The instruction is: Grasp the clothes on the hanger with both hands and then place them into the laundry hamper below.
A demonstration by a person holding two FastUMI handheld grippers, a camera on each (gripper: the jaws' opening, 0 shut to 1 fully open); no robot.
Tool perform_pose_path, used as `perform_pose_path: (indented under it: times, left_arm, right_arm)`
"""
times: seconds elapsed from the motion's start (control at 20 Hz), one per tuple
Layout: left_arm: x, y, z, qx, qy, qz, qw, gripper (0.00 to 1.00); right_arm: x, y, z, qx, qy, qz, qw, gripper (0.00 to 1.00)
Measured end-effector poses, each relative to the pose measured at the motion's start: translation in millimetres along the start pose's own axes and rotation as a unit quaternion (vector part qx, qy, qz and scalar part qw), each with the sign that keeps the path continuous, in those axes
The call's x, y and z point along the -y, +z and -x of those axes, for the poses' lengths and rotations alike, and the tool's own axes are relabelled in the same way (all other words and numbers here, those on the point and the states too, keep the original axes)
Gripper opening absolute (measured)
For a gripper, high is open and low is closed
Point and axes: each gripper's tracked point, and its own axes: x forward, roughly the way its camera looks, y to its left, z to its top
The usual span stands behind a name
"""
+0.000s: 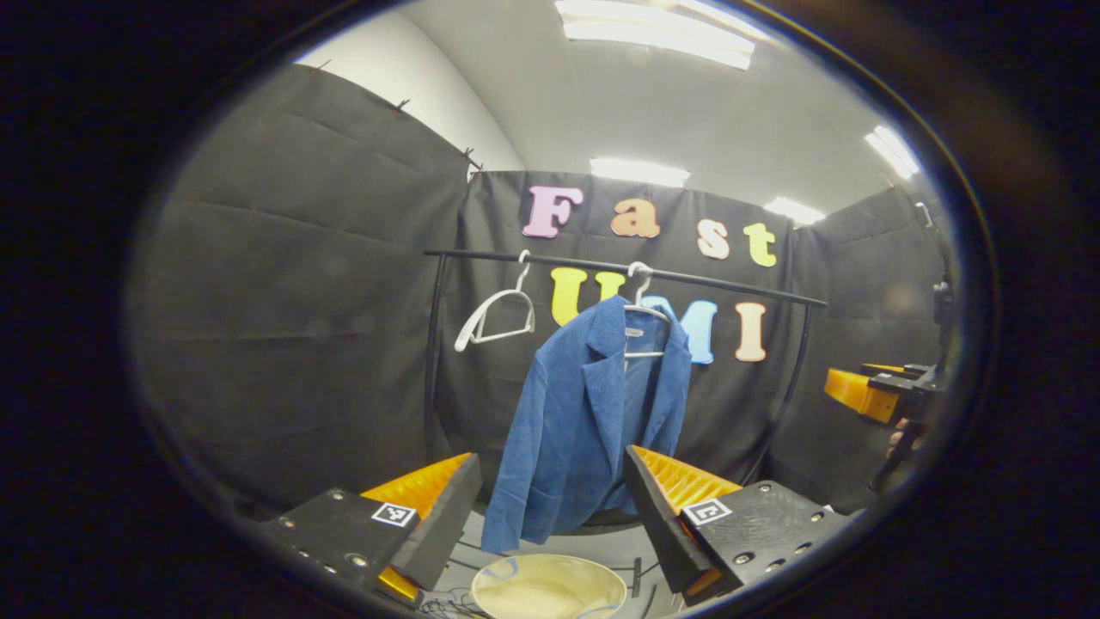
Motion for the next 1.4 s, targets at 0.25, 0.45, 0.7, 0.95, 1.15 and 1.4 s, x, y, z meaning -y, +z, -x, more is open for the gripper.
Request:
perform_pose_path:
  times: [0.25,0.45,0.7,0.95,1.15,1.4]
  left_arm:
    - [28,23,-41,0.008,-0.023,0.029,0.999,0.96]
    - [49,40,-88,0.014,-0.019,0.035,0.999,0.96]
    - [73,43,-161,0.009,-0.002,0.017,1.0,0.95]
    - [91,22,-228,-0.009,0.027,0.013,1.0,0.95]
    - [93,6,-265,-0.024,0.062,0.021,0.998,0.96]
    - [82,-14,-293,-0.031,0.118,0.034,0.992,0.95]
  right_arm:
    - [-26,4,-50,-0.014,0.042,-0.046,0.998,0.95]
    - [-31,10,-111,-0.01,0.058,-0.058,0.997,0.95]
    - [-40,-8,-193,-0.037,0.089,-0.083,0.992,0.96]
    - [-55,-41,-262,-0.078,0.131,-0.098,0.983,0.94]
    - [-66,-57,-300,-0.097,0.165,-0.117,0.975,0.93]
    - [-88,-77,-320,-0.112,0.203,-0.115,0.966,0.95]
